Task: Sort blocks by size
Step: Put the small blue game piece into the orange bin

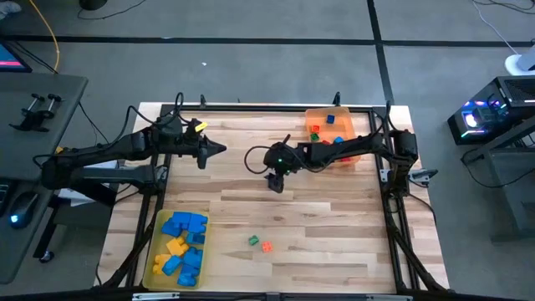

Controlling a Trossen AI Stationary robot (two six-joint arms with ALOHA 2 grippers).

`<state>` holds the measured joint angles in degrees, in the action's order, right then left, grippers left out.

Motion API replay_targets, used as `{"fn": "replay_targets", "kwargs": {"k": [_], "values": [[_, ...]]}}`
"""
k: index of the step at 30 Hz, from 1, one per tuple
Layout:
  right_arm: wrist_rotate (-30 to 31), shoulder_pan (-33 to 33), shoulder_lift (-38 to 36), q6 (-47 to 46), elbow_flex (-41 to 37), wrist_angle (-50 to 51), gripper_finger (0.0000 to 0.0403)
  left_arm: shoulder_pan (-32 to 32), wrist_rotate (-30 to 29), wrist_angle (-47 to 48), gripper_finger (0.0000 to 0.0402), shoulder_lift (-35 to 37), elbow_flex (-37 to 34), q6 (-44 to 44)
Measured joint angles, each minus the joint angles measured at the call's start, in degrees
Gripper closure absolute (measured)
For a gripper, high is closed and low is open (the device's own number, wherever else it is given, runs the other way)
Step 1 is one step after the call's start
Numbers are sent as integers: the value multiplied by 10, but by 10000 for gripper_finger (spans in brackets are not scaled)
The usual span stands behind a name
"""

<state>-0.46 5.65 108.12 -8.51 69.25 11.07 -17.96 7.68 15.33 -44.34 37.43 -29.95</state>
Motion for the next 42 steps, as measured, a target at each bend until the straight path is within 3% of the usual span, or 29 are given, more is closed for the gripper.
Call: {"fn": "replay_targets", "kwargs": {"k": [3,15,21,27,31,42], "values": [[3,0,0,31,10,-11,174,0,8,1,401,0,0,0],[4,0,-1,-3,42,-9,171,17,8,3,401,0,0,1],[6,-3,-1,13,42,63,108,20,7,3,402,0,0,1],[62,-8,-1,43,42,83,44,19,7,3,402,0,0,1],[51,-8,-1,-32,41,84,39,19,7,3,402,0,0,1],[24,-8,4,82,41,94,38,19,7,3,402,0,0,1]]}}
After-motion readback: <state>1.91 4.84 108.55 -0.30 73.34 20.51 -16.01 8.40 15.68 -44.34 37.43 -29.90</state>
